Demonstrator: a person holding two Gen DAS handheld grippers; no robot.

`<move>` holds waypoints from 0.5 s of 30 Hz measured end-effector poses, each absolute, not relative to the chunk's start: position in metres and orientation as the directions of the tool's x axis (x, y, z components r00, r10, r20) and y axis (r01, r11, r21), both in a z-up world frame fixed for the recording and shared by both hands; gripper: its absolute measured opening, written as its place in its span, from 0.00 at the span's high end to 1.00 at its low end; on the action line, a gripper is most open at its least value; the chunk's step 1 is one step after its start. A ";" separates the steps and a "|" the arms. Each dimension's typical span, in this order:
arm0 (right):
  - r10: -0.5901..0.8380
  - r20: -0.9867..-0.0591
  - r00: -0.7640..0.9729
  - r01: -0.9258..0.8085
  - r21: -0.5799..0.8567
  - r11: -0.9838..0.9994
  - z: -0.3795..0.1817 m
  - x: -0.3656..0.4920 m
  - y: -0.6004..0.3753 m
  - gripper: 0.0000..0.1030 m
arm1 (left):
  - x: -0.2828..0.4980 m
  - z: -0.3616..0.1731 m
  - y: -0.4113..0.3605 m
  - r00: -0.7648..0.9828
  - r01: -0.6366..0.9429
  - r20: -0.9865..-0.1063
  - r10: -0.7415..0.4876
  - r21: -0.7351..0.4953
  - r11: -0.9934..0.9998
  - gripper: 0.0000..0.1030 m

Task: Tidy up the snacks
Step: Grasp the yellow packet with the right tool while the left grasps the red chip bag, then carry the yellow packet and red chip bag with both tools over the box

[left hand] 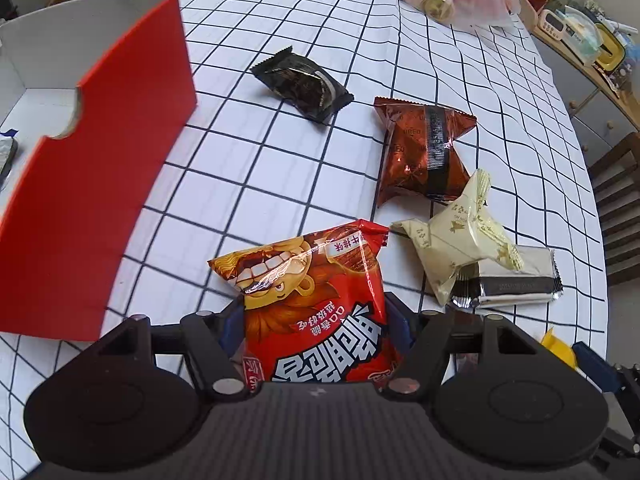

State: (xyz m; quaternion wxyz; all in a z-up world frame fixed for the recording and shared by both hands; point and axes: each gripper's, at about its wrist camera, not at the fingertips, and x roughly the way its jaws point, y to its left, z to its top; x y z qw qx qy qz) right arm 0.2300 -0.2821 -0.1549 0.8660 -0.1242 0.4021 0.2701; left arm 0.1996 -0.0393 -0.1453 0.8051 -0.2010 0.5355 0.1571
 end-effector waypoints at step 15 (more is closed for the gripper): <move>0.372 -0.730 0.573 -0.559 -0.017 0.829 -0.115 0.201 -0.267 0.61 | 0.152 -0.088 -0.027 0.486 -0.316 -0.874 -0.021 -0.198 0.928 0.33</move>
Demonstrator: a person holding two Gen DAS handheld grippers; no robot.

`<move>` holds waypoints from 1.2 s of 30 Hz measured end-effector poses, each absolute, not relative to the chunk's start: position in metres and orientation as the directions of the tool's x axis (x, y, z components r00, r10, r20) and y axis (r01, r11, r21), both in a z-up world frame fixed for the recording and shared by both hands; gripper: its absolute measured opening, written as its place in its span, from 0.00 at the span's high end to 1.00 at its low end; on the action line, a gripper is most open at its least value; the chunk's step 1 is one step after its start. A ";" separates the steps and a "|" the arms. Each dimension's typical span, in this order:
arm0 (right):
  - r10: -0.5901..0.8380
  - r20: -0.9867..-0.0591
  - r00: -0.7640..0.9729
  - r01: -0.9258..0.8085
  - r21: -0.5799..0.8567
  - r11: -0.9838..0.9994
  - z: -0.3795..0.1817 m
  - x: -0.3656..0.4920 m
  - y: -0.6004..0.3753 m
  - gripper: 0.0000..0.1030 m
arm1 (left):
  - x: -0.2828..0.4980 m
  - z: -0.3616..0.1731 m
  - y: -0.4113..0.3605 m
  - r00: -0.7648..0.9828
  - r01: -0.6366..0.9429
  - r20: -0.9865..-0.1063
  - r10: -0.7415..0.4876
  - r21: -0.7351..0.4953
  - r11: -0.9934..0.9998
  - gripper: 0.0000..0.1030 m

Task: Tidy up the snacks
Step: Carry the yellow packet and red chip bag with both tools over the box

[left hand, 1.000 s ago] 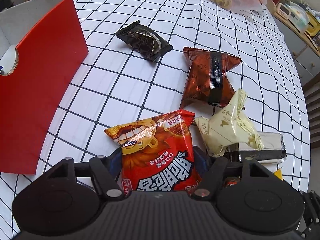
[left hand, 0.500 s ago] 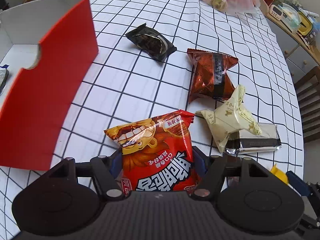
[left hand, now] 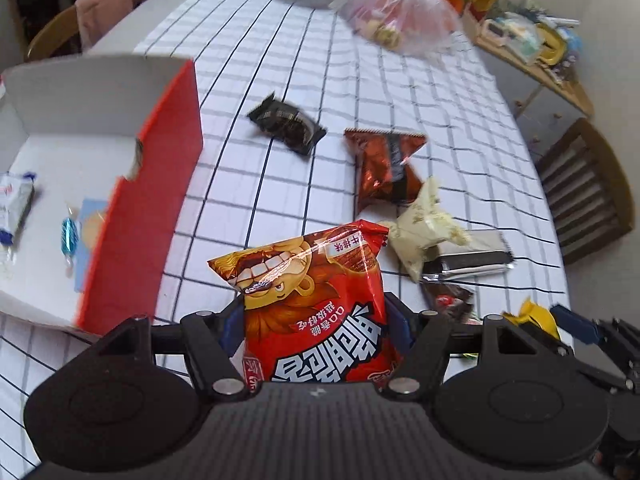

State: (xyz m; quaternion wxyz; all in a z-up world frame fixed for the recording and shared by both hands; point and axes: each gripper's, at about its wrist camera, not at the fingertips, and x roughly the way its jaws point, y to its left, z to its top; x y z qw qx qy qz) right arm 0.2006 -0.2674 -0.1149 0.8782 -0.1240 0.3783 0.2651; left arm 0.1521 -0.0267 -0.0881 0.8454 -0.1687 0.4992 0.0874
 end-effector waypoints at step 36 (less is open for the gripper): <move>0.563 -0.662 0.495 -0.759 -0.015 0.650 -0.065 0.137 0.026 0.61 | 0.104 -0.017 0.214 0.554 -0.317 -0.812 0.184 -0.001 0.948 0.33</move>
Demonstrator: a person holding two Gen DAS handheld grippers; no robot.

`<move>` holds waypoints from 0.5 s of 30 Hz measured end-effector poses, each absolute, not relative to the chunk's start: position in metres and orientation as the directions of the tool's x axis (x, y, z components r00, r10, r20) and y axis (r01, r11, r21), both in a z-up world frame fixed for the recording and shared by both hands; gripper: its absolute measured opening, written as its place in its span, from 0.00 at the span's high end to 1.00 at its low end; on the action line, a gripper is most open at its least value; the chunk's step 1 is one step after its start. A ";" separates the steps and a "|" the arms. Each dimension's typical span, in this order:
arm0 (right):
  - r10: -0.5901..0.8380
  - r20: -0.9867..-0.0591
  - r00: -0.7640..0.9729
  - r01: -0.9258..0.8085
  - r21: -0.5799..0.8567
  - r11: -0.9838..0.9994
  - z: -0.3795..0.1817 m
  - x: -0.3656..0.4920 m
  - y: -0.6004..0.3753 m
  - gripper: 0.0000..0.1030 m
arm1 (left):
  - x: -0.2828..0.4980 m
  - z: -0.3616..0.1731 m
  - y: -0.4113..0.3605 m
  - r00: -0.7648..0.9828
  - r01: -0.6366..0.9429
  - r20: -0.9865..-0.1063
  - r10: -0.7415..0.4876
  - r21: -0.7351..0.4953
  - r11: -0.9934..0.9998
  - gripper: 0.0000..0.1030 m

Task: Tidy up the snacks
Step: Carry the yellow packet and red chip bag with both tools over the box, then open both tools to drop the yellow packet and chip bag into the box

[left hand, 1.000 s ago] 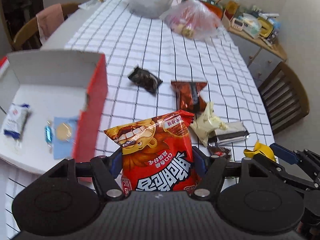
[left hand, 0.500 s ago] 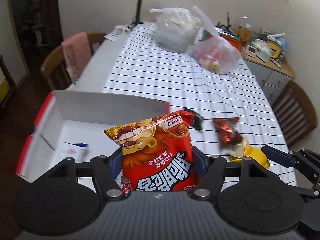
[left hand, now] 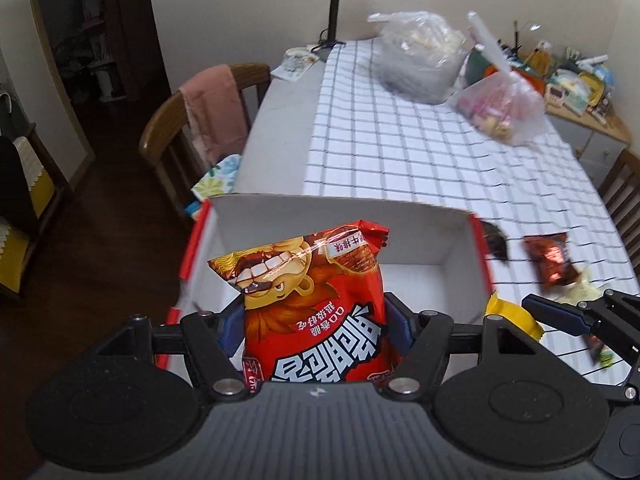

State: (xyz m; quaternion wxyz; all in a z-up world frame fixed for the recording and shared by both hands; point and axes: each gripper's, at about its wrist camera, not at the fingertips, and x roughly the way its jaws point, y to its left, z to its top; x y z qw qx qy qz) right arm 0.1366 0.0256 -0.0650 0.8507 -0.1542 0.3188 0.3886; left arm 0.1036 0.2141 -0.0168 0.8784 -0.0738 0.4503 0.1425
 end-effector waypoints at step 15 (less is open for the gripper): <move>0.466 -0.786 0.406 -0.798 -0.056 0.600 -0.118 0.144 0.089 0.61 | 0.132 -0.081 0.247 0.417 -0.290 -0.886 0.203 0.082 0.954 0.33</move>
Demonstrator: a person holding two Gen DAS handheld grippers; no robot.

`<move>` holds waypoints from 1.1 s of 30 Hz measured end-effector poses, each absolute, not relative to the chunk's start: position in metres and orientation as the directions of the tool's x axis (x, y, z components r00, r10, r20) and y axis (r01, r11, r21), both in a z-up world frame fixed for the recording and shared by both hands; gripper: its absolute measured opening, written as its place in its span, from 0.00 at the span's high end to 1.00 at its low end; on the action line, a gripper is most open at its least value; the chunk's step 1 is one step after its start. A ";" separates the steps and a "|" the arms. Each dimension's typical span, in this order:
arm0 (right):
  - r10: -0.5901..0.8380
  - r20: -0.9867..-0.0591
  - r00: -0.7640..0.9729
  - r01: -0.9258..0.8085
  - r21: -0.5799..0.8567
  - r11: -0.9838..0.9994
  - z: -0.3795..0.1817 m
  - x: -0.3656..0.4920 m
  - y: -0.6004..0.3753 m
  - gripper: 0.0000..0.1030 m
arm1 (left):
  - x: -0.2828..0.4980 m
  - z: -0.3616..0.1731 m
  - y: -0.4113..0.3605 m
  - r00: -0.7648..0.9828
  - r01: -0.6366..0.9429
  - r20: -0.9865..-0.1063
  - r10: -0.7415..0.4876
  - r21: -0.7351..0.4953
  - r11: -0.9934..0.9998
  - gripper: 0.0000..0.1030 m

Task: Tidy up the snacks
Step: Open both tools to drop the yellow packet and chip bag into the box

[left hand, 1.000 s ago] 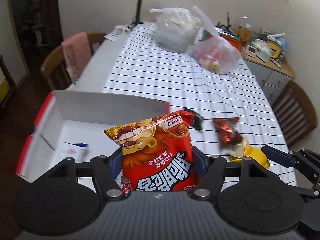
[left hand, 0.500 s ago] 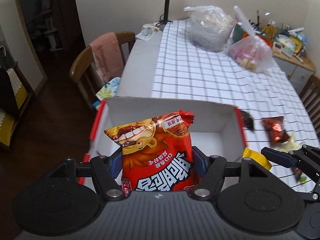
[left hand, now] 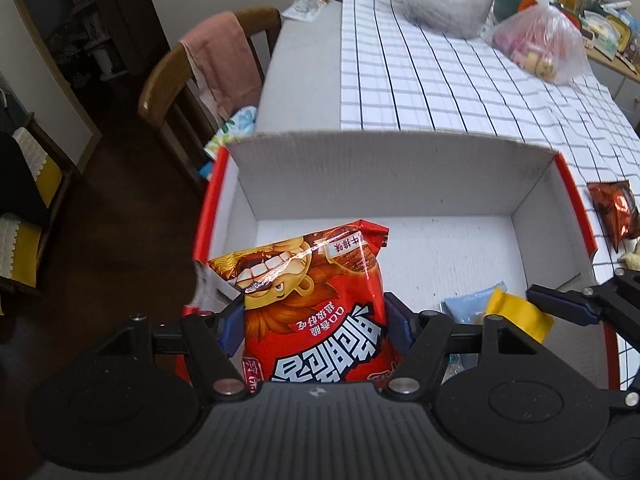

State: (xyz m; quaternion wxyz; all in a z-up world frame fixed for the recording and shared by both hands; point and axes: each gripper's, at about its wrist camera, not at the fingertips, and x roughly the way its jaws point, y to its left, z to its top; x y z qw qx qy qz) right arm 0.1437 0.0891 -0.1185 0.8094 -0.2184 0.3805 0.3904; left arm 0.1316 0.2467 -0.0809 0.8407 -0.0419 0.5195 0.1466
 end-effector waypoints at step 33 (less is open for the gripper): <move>0.483 -0.792 0.372 -0.793 -0.001 0.609 -0.115 0.141 0.079 0.35 | 0.123 -0.104 0.250 0.376 -0.268 -0.913 0.160 0.058 0.962 0.32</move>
